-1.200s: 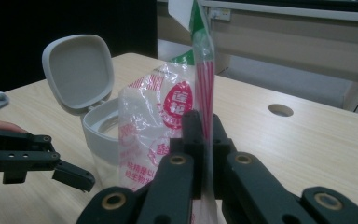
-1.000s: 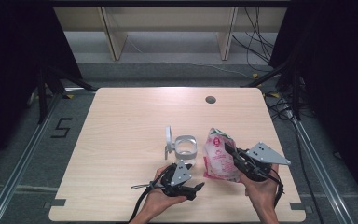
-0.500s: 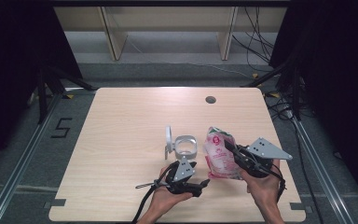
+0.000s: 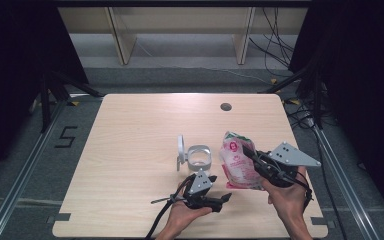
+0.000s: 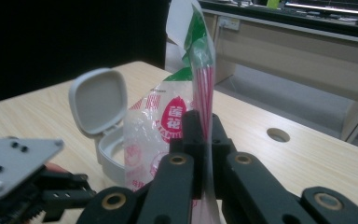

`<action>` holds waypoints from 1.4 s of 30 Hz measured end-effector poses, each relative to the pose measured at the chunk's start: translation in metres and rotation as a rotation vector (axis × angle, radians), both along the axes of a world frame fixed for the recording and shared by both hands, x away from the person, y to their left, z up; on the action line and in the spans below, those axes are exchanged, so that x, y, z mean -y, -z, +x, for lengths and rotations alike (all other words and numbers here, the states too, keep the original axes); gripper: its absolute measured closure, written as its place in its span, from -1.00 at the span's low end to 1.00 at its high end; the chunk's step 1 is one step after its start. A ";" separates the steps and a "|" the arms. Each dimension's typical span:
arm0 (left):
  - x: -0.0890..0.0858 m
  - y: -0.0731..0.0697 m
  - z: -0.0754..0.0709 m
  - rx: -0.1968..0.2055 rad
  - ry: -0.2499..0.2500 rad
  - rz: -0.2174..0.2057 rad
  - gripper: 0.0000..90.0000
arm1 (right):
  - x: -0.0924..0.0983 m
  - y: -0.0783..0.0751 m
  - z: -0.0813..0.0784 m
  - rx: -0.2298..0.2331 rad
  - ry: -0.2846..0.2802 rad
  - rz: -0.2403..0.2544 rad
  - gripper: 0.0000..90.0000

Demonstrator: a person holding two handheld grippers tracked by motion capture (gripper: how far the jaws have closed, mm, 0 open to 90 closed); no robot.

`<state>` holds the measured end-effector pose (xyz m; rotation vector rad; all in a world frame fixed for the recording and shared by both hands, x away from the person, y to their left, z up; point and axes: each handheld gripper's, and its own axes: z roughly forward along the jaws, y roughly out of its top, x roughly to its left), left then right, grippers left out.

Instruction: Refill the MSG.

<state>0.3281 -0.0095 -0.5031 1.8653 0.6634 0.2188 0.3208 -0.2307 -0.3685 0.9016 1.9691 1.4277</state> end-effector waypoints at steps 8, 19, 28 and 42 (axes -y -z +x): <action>0.017 0.001 0.003 0.015 -0.013 0.020 -0.44 | -0.006 -0.016 -0.003 0.022 -0.029 0.005 1.00; 0.026 0.005 0.006 0.065 -0.064 -0.040 0.34 | -0.016 -0.019 -0.001 0.026 -0.024 -0.005 1.00; 0.029 0.009 0.001 0.069 -0.056 -0.029 0.51 | -0.027 -0.019 0.010 0.003 -0.028 -0.026 1.00; 0.032 0.012 0.003 0.035 -0.068 -0.084 0.57 | -0.046 -0.018 0.031 -0.024 -0.037 -0.024 1.00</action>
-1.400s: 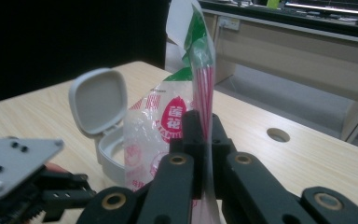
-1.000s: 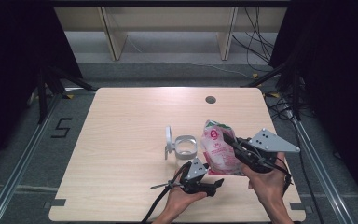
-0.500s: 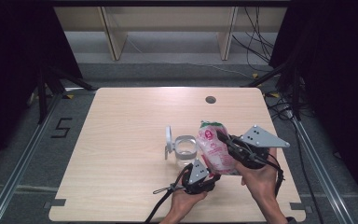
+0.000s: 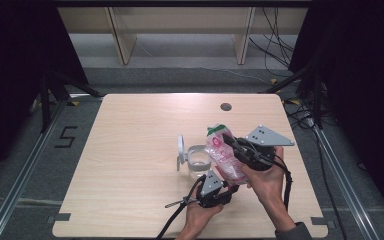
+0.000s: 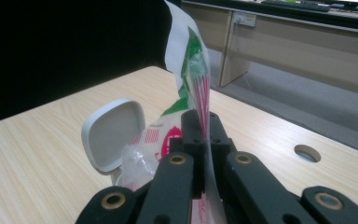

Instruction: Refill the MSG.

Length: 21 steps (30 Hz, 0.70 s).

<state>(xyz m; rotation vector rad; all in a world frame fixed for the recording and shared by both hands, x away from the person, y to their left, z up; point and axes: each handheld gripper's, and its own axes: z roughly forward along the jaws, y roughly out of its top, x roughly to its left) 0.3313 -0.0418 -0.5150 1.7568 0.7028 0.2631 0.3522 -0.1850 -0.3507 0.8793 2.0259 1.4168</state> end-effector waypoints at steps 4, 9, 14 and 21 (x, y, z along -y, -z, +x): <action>0.000 0.000 0.001 0.002 -0.001 -0.020 0.58 | -0.006 0.000 0.005 -0.010 -0.005 0.000 1.00; 0.000 0.000 0.002 0.003 -0.012 -0.049 0.58 | -0.015 -0.002 0.009 -0.015 -0.005 -0.010 1.00; -0.001 0.001 0.004 0.001 -0.010 -0.059 0.59 | -0.023 -0.002 0.012 -0.024 -0.016 -0.030 1.00; 0.000 0.002 0.004 0.004 -0.002 -0.078 0.60 | -0.028 -0.001 0.016 -0.025 -0.031 -0.038 1.00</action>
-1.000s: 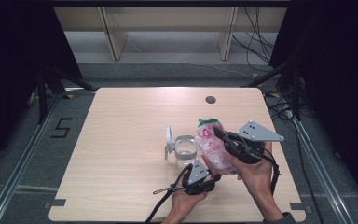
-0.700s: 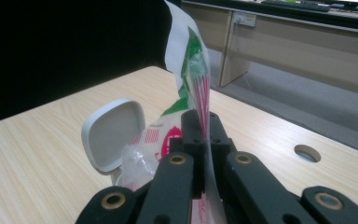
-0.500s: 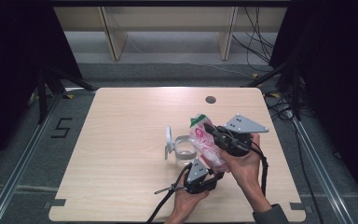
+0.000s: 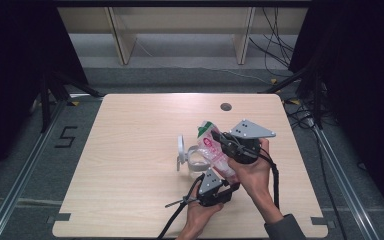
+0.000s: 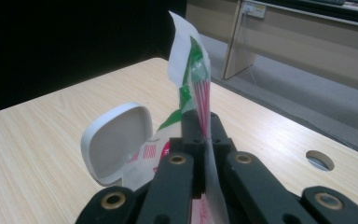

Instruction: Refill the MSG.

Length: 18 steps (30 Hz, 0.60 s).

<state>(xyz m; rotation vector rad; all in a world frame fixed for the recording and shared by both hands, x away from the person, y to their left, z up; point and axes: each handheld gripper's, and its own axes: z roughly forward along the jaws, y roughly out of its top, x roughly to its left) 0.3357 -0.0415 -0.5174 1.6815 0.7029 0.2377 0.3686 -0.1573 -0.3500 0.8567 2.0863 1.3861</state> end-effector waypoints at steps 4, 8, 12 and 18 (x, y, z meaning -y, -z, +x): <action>0.000 -0.001 0.000 0.010 0.012 0.013 0.60 | -0.002 0.000 0.000 0.000 0.005 -0.010 1.00; 0.000 -0.001 0.000 0.015 0.012 0.011 0.60 | -0.004 0.000 0.001 0.002 0.002 -0.020 1.00; 0.000 0.000 -0.001 0.032 0.019 0.007 0.60 | -0.006 -0.001 0.002 0.014 0.003 -0.036 1.00; 0.000 0.000 0.000 0.030 0.024 -0.001 0.61 | -0.011 0.000 0.002 -0.009 -0.001 -0.027 1.00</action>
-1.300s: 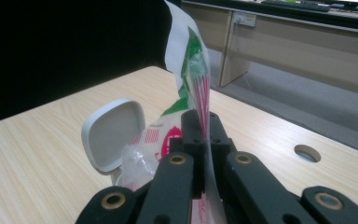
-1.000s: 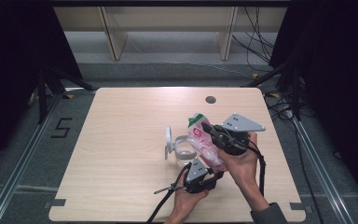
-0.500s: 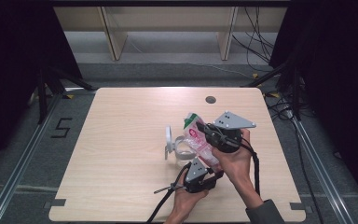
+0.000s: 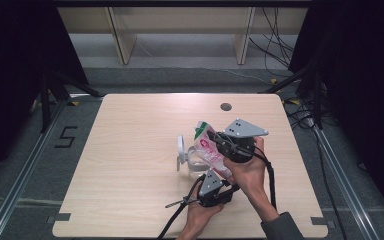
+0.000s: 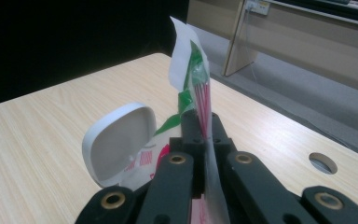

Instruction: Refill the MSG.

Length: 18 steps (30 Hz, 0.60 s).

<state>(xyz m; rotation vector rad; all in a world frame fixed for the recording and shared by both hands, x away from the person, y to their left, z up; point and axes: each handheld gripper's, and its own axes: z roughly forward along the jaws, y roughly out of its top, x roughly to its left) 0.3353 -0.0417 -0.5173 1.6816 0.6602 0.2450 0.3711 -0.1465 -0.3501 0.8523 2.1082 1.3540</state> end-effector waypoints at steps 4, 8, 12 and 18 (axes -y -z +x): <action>0.000 0.001 0.000 -0.005 -0.008 -0.005 0.61 | -0.002 0.001 0.000 0.004 0.000 -0.013 1.00; 0.003 0.001 0.002 -0.009 -0.019 -0.016 0.61 | -0.005 0.001 0.002 0.001 0.001 -0.017 1.00; 0.004 0.001 0.002 -0.007 -0.021 -0.016 0.62 | -0.007 0.003 0.003 -0.006 0.000 -0.019 1.00; 0.005 0.000 0.001 0.003 -0.018 -0.022 0.62 | -0.010 0.004 0.007 0.004 0.006 -0.012 1.00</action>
